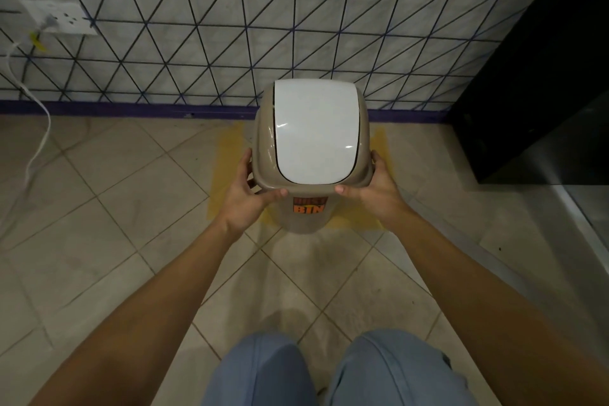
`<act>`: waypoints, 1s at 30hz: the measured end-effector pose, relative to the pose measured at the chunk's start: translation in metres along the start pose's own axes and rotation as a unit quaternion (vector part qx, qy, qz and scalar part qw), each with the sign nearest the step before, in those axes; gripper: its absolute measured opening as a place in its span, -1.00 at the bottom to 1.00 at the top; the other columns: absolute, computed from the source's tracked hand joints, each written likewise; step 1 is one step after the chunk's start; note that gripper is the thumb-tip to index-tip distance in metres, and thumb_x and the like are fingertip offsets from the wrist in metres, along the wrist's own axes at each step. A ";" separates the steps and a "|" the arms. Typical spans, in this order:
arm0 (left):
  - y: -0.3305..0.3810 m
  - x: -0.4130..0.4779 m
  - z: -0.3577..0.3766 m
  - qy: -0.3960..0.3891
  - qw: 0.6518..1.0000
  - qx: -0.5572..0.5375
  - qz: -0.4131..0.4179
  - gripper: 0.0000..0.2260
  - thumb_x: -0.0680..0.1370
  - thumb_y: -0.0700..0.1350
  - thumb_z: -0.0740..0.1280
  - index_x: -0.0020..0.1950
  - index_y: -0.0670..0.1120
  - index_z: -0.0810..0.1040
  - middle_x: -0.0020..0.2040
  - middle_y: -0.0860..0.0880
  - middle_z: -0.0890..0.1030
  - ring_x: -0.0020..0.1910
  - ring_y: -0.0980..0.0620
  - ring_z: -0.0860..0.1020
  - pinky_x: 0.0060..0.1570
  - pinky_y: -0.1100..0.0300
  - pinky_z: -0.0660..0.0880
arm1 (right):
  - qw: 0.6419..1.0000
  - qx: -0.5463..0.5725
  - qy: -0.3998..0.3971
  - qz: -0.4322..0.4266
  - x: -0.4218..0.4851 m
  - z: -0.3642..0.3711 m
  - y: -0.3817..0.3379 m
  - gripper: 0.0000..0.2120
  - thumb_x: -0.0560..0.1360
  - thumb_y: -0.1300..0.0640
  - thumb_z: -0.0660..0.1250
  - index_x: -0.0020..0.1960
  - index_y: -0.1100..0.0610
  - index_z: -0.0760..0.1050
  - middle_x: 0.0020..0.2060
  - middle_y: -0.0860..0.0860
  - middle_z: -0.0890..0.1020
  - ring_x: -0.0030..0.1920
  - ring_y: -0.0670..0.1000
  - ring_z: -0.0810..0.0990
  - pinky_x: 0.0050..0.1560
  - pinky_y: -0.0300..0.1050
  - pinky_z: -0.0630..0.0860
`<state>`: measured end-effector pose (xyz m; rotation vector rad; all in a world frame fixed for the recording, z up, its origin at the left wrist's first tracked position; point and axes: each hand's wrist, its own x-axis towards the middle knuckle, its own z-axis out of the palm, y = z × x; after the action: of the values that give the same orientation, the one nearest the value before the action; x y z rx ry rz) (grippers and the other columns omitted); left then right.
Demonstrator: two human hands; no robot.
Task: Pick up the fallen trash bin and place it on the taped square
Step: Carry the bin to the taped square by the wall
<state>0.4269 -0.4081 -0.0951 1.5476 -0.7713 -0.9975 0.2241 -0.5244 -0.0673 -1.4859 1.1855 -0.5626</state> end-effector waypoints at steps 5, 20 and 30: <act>0.003 0.020 0.003 0.015 0.999 -0.028 -0.010 -0.12 0.38 -0.21 0.50 0.56 0.08 0.08 0.38 0.12 0.41 0.30 0.06 0.41 0.14 0.17 0.48 | 1.000 0.012 0.000 -0.005 0.025 0.001 -0.003 -0.03 0.24 0.27 0.54 0.47 0.11 0.03 0.38 0.04 0.36 0.36 0.03 0.34 0.33 -0.09 0.31; 0.022 0.093 0.010 0.036 0.998 -0.052 -0.023 -0.27 0.43 -0.29 0.43 0.51 0.06 0.21 0.33 -0.02 0.50 0.26 -0.07 0.50 0.26 -0.10 0.47 | 1.000 0.011 0.001 0.001 0.106 -0.005 -0.022 -0.05 0.22 0.26 0.55 0.45 0.06 0.09 0.36 0.01 0.38 0.35 0.03 0.36 0.36 0.02 0.32; 0.024 0.126 0.013 0.042 0.998 -0.048 -0.028 -0.38 0.45 -0.17 0.44 0.45 0.02 0.30 0.22 0.05 0.52 0.18 0.01 0.53 0.17 0.03 0.50 | 1.000 0.002 0.010 -0.016 0.137 -0.007 -0.032 -0.08 0.24 0.26 0.54 0.45 0.07 0.12 0.35 0.01 0.40 0.34 0.01 0.37 0.33 -0.06 0.34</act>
<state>0.4708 -0.5290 -0.0966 1.5239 -0.6159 -0.9896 0.2833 -0.6525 -0.0703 -1.5017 1.1782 -0.6025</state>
